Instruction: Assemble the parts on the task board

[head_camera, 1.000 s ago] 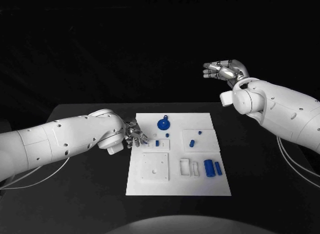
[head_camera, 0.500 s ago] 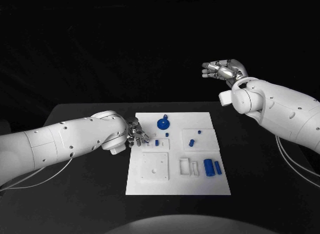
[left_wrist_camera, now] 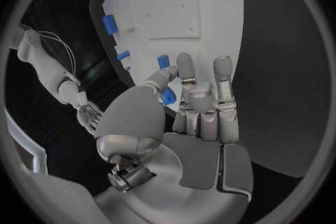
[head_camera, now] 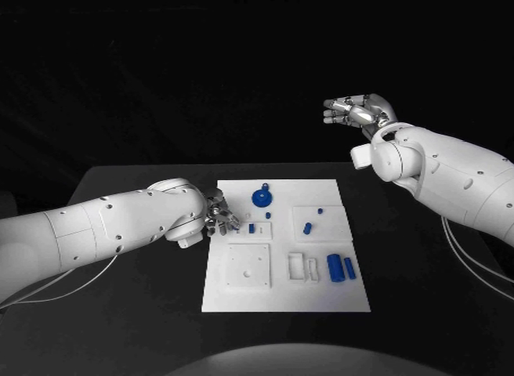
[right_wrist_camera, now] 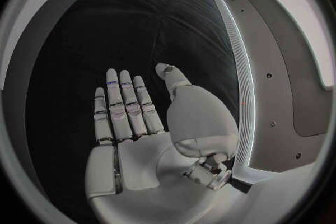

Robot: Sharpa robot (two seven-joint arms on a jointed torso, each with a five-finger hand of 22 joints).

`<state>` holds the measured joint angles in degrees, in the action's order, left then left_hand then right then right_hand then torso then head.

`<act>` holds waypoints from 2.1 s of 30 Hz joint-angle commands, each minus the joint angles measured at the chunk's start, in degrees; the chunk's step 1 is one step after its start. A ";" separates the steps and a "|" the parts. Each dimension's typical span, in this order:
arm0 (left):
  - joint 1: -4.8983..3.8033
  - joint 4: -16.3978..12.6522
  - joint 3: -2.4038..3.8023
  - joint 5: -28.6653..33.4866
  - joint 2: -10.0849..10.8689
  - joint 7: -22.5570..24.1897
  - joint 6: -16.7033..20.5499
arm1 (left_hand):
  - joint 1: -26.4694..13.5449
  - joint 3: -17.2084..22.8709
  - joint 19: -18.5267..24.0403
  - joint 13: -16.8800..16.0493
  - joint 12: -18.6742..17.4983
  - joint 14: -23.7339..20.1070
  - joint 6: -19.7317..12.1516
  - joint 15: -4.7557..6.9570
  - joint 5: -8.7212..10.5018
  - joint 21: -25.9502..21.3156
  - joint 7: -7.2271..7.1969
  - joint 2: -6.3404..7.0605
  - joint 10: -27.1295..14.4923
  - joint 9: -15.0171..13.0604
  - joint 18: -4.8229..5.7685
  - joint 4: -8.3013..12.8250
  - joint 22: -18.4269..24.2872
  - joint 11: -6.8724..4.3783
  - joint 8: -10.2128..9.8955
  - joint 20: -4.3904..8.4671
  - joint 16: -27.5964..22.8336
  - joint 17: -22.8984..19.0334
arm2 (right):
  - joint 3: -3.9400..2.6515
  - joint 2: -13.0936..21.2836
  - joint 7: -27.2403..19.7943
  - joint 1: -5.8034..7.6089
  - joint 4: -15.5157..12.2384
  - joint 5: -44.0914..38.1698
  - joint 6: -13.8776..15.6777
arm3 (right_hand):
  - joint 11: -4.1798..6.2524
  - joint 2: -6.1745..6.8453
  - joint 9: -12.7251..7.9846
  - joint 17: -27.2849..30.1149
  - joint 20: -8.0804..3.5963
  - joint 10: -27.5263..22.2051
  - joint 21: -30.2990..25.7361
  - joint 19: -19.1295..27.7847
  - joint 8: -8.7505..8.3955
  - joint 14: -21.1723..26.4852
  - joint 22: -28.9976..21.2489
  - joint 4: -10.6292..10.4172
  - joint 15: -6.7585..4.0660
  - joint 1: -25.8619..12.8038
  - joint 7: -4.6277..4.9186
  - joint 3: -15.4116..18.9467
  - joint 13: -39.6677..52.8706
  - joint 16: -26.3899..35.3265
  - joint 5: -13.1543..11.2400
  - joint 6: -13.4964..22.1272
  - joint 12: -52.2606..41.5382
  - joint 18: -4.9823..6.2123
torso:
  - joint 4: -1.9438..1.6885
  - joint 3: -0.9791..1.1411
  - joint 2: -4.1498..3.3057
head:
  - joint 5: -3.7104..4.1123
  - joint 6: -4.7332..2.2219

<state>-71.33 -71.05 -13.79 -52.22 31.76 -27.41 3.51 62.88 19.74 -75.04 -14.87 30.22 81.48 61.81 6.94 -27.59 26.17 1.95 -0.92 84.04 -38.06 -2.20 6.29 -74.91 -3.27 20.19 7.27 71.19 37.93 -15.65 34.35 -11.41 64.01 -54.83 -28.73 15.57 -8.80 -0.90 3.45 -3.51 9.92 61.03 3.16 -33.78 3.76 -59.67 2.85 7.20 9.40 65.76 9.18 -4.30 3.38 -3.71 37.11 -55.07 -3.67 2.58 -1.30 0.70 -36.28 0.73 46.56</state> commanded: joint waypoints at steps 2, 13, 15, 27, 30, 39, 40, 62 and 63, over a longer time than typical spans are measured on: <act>0.07 -0.10 0.02 -0.52 -0.17 0.35 -2.09 | 0.06 4.11 0.07 0.00 0.26 0.33 2.42 -0.23 -0.35 0.36 -2.22 -0.62 2.69 -0.17 -0.92 3.69 -1.10 -0.47 0.31 -0.30 0.30 0.06 | -0.02 -0.07 -0.32 -0.01 -0.06 -0.01 -0.91 | -0.05 0.02 -0.06 0.08 -0.06 -0.28 -0.27 0.25 -0.37 0.29 -0.07 0.02 0.08 -0.30 -0.07 -0.18 -0.09 0.22 0.33 0.03 0.32 -0.32 | -0.03 -0.01 0.00 | 0.03 0.08; 0.09 0.21 0.03 -0.52 -0.73 0.40 -3.08 | 0.00 4.15 0.12 0.00 0.28 0.30 2.39 -0.23 -0.46 0.41 -2.21 -0.60 2.68 -0.29 -0.94 3.75 -1.09 -0.47 0.33 -0.32 0.33 0.00 | -0.02 -0.13 -0.32 -0.01 0.00 -0.01 -0.95 | -0.05 0.02 -0.06 0.08 -0.06 -0.28 -0.27 0.25 -0.37 0.29 -0.07 0.02 0.08 -0.30 -0.07 -0.18 -0.09 0.22 0.33 0.03 0.32 -0.32 | -0.04 -0.02 0.00 | 0.05 0.23; 0.09 0.28 0.03 -0.52 -0.80 0.33 -3.35 | 0.03 4.21 0.16 0.00 0.29 0.32 2.39 -0.25 -0.51 0.45 -2.21 -0.58 2.69 -0.34 -0.95 3.86 -1.09 -0.48 0.32 -0.33 0.38 0.03 | -0.02 -0.14 -0.32 -0.01 0.01 -0.01 -0.96 | -0.05 0.02 -0.06 0.08 -0.06 -0.28 -0.27 0.25 -0.37 0.29 -0.07 0.02 0.08 -0.30 -0.07 -0.18 -0.09 0.22 0.33 0.03 0.32 -0.32 | -0.06 -0.01 0.01 | 0.05 0.32; 0.08 1.05 0.04 -0.86 -1.15 -0.13 -4.77 | 0.13 4.34 0.22 -0.02 0.39 0.31 2.54 -0.28 -0.82 0.60 -2.22 -0.49 2.69 -0.35 -1.02 4.17 -1.10 -0.52 0.24 -0.38 0.52 0.09 | -0.02 -0.19 -0.33 -0.01 0.12 -0.01 -0.96 | -0.05 0.02 -0.06 0.08 -0.06 -0.28 -0.27 0.25 -0.37 0.29 -0.07 0.02 0.08 -0.30 -0.07 -0.18 -0.09 0.22 0.33 0.03 0.32 -0.32 | -0.03 -0.01 -0.02 | 0.07 0.47; 0.07 1.25 0.04 -0.94 -1.25 -0.21 -5.17 | 0.13 4.34 0.22 -0.02 0.39 0.31 2.54 -0.28 -0.82 0.60 -2.22 -0.49 2.69 -0.35 -1.02 4.17 -1.10 -0.52 0.24 -0.38 0.52 0.09 | -0.02 -0.20 -0.33 -0.01 0.13 -0.01 -0.96 | -0.08 0.11 -0.06 0.09 -0.05 -0.36 -0.27 0.27 -0.38 0.34 -0.07 -0.07 0.09 -0.21 -0.06 -0.37 -0.09 0.23 0.35 0.19 0.32 -0.30 | -0.04 -0.01 0.01 | 0.09 0.49; 0.07 1.88 0.04 -1.02 -1.64 -0.28 -5.82 | 0.17 4.42 0.31 -0.01 0.43 0.30 2.57 -0.29 -0.89 0.72 -2.20 -0.51 2.68 -0.38 -1.08 4.30 -1.10 -0.53 0.16 -0.43 0.58 0.07 | -0.02 -0.24 -0.35 -0.02 0.18 -0.01 -0.98 | -0.08 0.11 -0.06 0.09 -0.05 -0.36 -0.27 0.27 -0.38 0.34 -0.07 -0.07 0.09 -0.21 -0.06 -0.37 -0.09 0.23 0.35 0.19 0.32 -0.30 | -0.04 -0.02 0.00 | 0.22 0.55; 0.07 2.01 0.04 -1.03 -1.72 -0.27 -5.84 | 0.17 4.42 0.31 -0.01 0.43 0.30 2.57 -0.29 -0.89 0.72 -2.20 -0.51 2.68 -0.38 -1.08 4.30 -1.10 -0.53 0.16 -0.43 0.58 0.07 | -0.02 -0.24 -0.36 -0.02 0.19 -0.01 -0.99 | -0.08 0.11 -0.06 0.09 -0.05 -0.36 -0.27 0.27 -0.38 0.34 -0.07 -0.07 0.09 -0.21 -0.06 -0.37 -0.09 0.23 0.35 0.19 0.32 -0.30 | -0.04 -0.02 0.00 | 0.22 0.55; 0.03 5.07 0.04 -1.65 -4.28 -0.82 -10.31 | 0.30 4.56 0.48 -0.05 0.36 0.28 2.49 -0.34 -0.89 0.97 -2.16 -0.63 2.66 -0.53 -1.08 4.54 -1.12 -0.54 0.06 -0.43 0.68 0.06 | -0.02 -0.51 -0.39 -0.09 0.30 -0.01 -1.02 | -0.08 0.11 -0.06 0.09 -0.05 -0.36 -0.27 0.27 -0.38 0.34 -0.07 -0.07 0.09 -0.21 -0.06 -0.37 -0.09 0.23 0.35 0.19 0.32 -0.30 | -0.01 0.02 -0.03 | 0.22 0.90; 0.04 5.20 0.04 -1.67 -4.41 -0.86 -10.61 | 0.31 4.56 0.49 -0.05 0.36 0.28 2.49 -0.34 -0.90 0.98 -2.15 -0.64 2.66 -0.53 -1.08 4.55 -1.12 -0.54 0.06 -0.43 0.69 0.06 | -0.02 -0.52 -0.39 -0.09 0.30 -0.01 -1.02 | -0.08 0.11 -0.06 0.09 -0.05 -0.36 -0.27 0.27 -0.38 0.34 -0.07 -0.07 0.09 -0.21 -0.06 -0.37 -0.09 0.23 0.35 0.19 0.32 -0.30 | 0.00 0.03 -0.03 | 0.22 0.92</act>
<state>-71.46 -65.94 -13.66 -53.60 27.68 -27.85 -4.23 62.88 19.58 -74.84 -14.88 30.45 81.68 62.03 6.73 -28.32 26.84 2.16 -0.92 84.03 -38.57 -2.20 6.46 -74.92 -3.27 20.38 7.07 71.66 37.96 -15.65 33.90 -11.35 63.94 -54.50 -28.72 15.41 -8.80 -0.90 3.45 -3.52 9.92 61.03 3.17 -33.78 3.77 -59.67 2.85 7.20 9.39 65.76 9.17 -4.30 3.38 -3.71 37.10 -55.09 -3.67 2.58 -1.31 0.73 -36.30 0.89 47.44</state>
